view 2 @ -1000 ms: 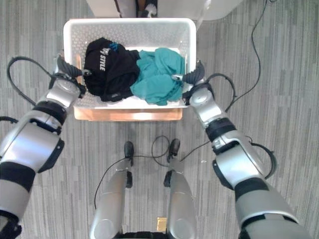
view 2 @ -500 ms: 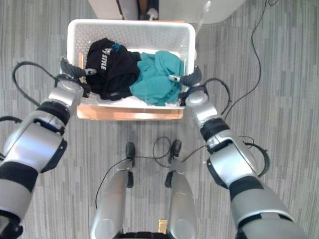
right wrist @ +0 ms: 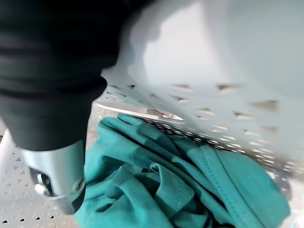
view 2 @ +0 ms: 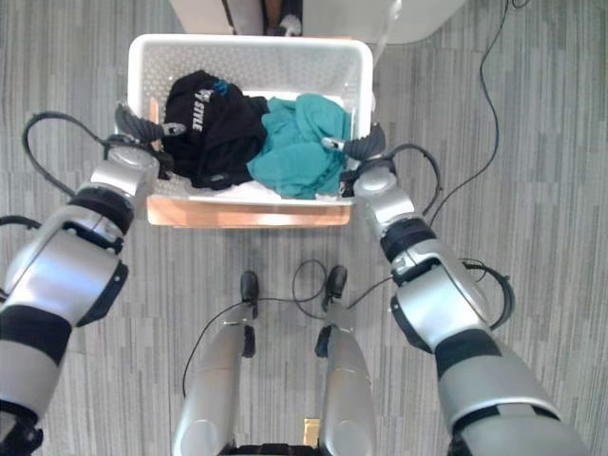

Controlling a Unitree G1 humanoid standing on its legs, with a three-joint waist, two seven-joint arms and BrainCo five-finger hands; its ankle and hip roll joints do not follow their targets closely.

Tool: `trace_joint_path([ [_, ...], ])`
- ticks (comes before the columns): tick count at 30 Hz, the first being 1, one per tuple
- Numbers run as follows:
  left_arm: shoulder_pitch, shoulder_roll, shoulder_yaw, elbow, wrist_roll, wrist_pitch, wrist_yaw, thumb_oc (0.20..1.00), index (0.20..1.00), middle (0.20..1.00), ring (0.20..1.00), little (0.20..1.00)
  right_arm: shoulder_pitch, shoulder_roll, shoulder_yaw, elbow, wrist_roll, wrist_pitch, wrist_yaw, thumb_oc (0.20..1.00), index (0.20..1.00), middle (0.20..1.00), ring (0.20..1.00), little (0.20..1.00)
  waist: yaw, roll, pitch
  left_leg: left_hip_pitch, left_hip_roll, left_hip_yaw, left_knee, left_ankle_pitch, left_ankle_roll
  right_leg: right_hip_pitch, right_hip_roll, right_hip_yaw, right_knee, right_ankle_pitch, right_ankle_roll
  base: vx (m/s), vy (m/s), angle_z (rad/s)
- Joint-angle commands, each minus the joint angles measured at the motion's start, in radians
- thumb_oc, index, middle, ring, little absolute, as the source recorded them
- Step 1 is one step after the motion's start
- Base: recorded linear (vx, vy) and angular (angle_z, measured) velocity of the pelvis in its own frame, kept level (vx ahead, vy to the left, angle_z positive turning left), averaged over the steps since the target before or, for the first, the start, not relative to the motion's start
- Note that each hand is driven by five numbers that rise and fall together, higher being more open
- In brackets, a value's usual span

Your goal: Grab the laundry basket,head to the washer,open it,put in the laundry and shut it.

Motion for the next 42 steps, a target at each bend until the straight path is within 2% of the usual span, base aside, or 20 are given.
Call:
trace_joint_path([
  [1, -0.066, -0.054, -0.029, 0.055, 0.022, -0.042, -0.031, 1.000, 1.000, 1.000, 1.000, 1.000, -0.014, 0.078, 0.053, 0.004, 0.021, -0.018, 0.036, 1.000, 1.000, 1.000, 1.000, 1.000, 0.013, 0.033, -0.016, 0.012, 0.010, -0.041, -0.083, 0.025, -0.015, 0.042, -0.091, 0.007, 0.094, -0.095, 0.136, 0.00, 0.000, 0.00],
  [5, -0.073, -0.043, -0.037, 0.062, 0.040, -0.039, -0.029, 1.000, 1.000, 1.000, 1.000, 1.000, -0.015, 0.072, 0.057, -0.003, 0.015, -0.021, 0.039, 1.000, 1.000, 1.000, 1.000, 1.000, 0.012, 0.032, -0.015, 0.010, 0.011, -0.041, -0.083, 0.026, -0.014, 0.036, -0.091, 0.007, 0.096, -0.095, 0.137, 0.00, 0.000, 0.00],
  [6, -0.077, -0.041, -0.041, 0.065, 0.049, -0.036, -0.025, 1.000, 1.000, 1.000, 1.000, 1.000, -0.015, 0.072, 0.059, -0.004, 0.014, -0.022, 0.042, 0.956, 0.956, 0.956, 0.956, 0.956, 0.012, 0.032, -0.015, 0.009, 0.011, -0.042, -0.084, 0.026, -0.014, 0.034, -0.090, 0.007, 0.097, -0.095, 0.136, 0.00, 0.000, 0.00],
  [7, -0.077, -0.041, -0.041, 0.065, 0.049, -0.036, -0.025, 1.000, 1.000, 1.000, 1.000, 1.000, -0.015, 0.071, 0.059, -0.004, 0.014, -0.022, 0.042, 0.956, 0.956, 0.956, 0.956, 0.956, 0.012, 0.032, -0.015, 0.009, 0.011, -0.042, -0.084, 0.026, -0.014, 0.034, -0.091, 0.007, 0.097, -0.095, 0.136, 0.00, 0.000, 0.00],
  [8, -0.079, -0.037, -0.043, 0.068, 0.056, -0.035, -0.025, 1.000, 1.000, 1.000, 1.000, 1.000, -0.014, 0.072, 0.062, -0.008, 0.013, -0.023, 0.044, 0.815, 0.815, 0.815, 0.815, 0.815, 0.012, 0.031, -0.015, 0.007, 0.011, -0.042, -0.082, 0.027, -0.014, 0.031, -0.091, 0.007, 0.098, -0.094, 0.136, 0.00, 0.000, 0.00],
  [9, -0.079, -0.034, -0.044, 0.072, 0.061, -0.034, -0.024, 1.000, 1.000, 1.000, 1.000, 1.000, -0.014, 0.071, 0.063, -0.011, 0.014, -0.025, 0.046, 0.743, 0.743, 0.743, 0.743, 0.743, 0.011, 0.030, -0.015, 0.006, 0.012, -0.043, -0.081, 0.027, -0.013, 0.030, -0.090, 0.008, 0.099, -0.095, 0.136, 0.00, 0.000, 0.00],
  [10, -0.079, -0.032, -0.045, 0.075, 0.064, -0.033, -0.025, 0.928, 0.928, 0.928, 0.928, 0.928, -0.014, 0.071, 0.062, -0.011, 0.014, -0.025, 0.048, 0.696, 0.696, 0.696, 0.696, 0.696, 0.011, 0.029, -0.014, 0.005, 0.012, -0.044, -0.081, 0.026, -0.013, 0.029, -0.090, 0.009, 0.099, -0.095, 0.136, 0.00, 0.000, 0.00],
  [11, -0.078, -0.030, -0.049, 0.079, 0.070, -0.032, -0.028, 0.517, 0.517, 0.517, 0.517, 0.517, -0.014, 0.070, 0.066, -0.016, 0.010, -0.028, 0.051, 0.460, 0.460, 0.460, 0.460, 0.460, 0.010, 0.028, -0.013, 0.005, 0.013, -0.045, -0.081, 0.026, -0.012, 0.029, -0.090, 0.009, 0.100, -0.095, 0.136, 0.00, 0.000, 0.00],
  [12, -0.080, -0.029, -0.052, 0.079, 0.083, -0.031, -0.025, 0.200, 0.200, 0.200, 0.200, 0.200, -0.013, 0.067, 0.070, -0.018, 0.006, -0.029, 0.054, 0.200, 0.200, 0.200, 0.200, 0.200, 0.010, 0.028, -0.012, 0.005, 0.014, -0.046, -0.082, 0.026, -0.012, 0.028, -0.090, 0.009, 0.100, -0.095, 0.136, 0.00, 0.000, 0.00],
  [25, -0.070, -0.023, -0.073, 0.054, 0.128, -0.042, -0.030, 0.200, 0.200, 0.200, 0.200, 0.200, 0.011, 0.046, 0.073, -0.074, -0.003, -0.041, 0.070, 0.200, 0.200, 0.200, 0.200, 0.200, 0.008, 0.026, -0.008, -0.003, 0.014, -0.048, -0.093, 0.035, -0.012, 0.019, -0.091, 0.007, 0.099, -0.092, 0.136, 0.00, 0.000, 0.00],
  [35, -0.048, -0.009, -0.080, -0.031, 0.149, -0.059, -0.028, 0.200, 0.200, 0.200, 0.200, 0.200, 0.055, 0.006, 0.056, -0.170, 0.046, -0.059, 0.084, 0.200, 0.200, 0.200, 0.200, 0.200, 0.010, 0.022, -0.010, 0.009, 0.016, -0.049, -0.099, 0.037, -0.014, 0.030, -0.091, 0.005, 0.096, -0.091, 0.138, 0.00, -0.001, 0.01],
  [42, -0.011, -0.004, -0.075, -0.102, 0.166, -0.070, -0.031, 0.200, 0.200, 0.200, 0.200, 0.200, 0.094, -0.029, 0.038, -0.228, -0.006, -0.042, 0.093, 0.200, 0.200, 0.200, 0.200, 0.200, 0.014, 0.027, -0.023, 0.033, 0.018, -0.047, -0.104, 0.030, -0.014, 0.053, -0.098, 0.003, 0.095, -0.098, 0.142, 0.00, 0.000, 0.00],
])
